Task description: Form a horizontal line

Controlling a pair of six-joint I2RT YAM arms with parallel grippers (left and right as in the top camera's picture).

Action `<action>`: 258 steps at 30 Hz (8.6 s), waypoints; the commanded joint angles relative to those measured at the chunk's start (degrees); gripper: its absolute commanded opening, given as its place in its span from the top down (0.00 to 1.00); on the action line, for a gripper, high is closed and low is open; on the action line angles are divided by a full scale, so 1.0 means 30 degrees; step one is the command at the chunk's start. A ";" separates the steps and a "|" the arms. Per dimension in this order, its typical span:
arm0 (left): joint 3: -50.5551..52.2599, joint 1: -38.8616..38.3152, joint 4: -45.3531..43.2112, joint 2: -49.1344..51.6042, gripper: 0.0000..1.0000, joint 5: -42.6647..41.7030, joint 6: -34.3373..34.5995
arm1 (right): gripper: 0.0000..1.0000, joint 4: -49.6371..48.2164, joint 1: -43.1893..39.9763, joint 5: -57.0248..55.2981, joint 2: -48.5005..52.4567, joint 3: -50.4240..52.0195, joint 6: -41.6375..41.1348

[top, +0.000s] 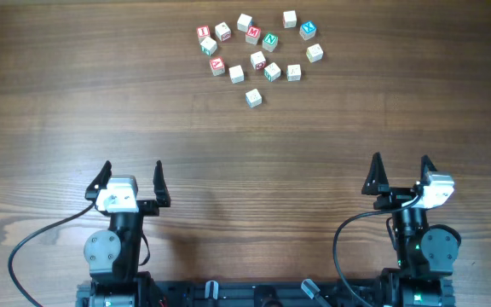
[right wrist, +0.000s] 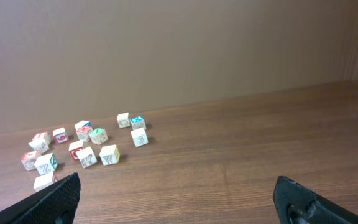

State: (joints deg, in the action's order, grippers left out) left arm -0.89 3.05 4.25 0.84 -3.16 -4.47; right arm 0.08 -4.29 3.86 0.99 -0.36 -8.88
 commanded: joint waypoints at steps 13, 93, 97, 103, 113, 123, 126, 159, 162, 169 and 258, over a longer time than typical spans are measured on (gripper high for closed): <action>0.0189 0.0109 -0.0058 -0.0211 0.00 -0.0291 -0.0372 | 0.00 -0.0051 -0.0095 0.0007 -0.0189 0.0022 0.0175; -2.0036 -0.0066 1.4171 1.6334 0.00 -1.0673 0.4218 | 0.00 -0.0051 -0.0095 0.0000 -0.0189 0.0022 0.0175; -2.0108 -0.0073 1.3362 1.8622 0.00 -1.1810 0.4350 | 0.00 -0.0051 -0.0095 0.0000 -0.0189 0.0022 0.0175; -2.1857 -0.0379 1.3194 2.2367 0.00 -1.0717 0.5552 | 0.00 -0.0051 -0.0095 0.0007 -0.0189 0.0022 0.0182; -2.8909 -0.4699 1.3828 3.0367 0.00 0.0882 0.8014 | 0.00 -0.0051 -0.0095 0.0000 -0.0189 0.0022 0.0182; -2.9609 -0.6324 0.8670 3.6108 0.02 0.3206 1.1912 | 0.00 -0.0051 -0.0095 0.0000 -0.0189 0.0022 0.0182; -2.9609 -0.6572 0.6878 3.7732 0.07 0.3220 1.2313 | 0.00 -0.0051 -0.0095 0.0000 -0.0189 0.0022 0.0182; -2.9609 -0.6645 0.0583 4.3758 0.51 0.4867 1.1176 | 0.00 -0.0051 -0.0095 0.0000 -0.0189 0.0022 0.0175; -2.9609 -0.6645 0.0874 4.3758 0.61 0.4881 1.1045 | 0.00 -0.0051 -0.0095 0.0000 -0.0189 0.0022 0.0182; -2.9609 -0.6696 0.1399 4.3124 0.63 0.5071 0.9967 | 0.00 -0.0051 -0.0095 0.0007 -0.0189 0.0022 0.0175; -2.0050 -1.2233 -0.1224 3.7747 0.44 0.7424 0.9610 | 0.00 -0.0051 -0.0095 0.0000 -0.0189 0.0022 0.0175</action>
State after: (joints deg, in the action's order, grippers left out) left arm -60.95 -33.85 1.13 113.80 18.20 25.28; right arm 0.05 -4.29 3.86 0.99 -0.36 -8.88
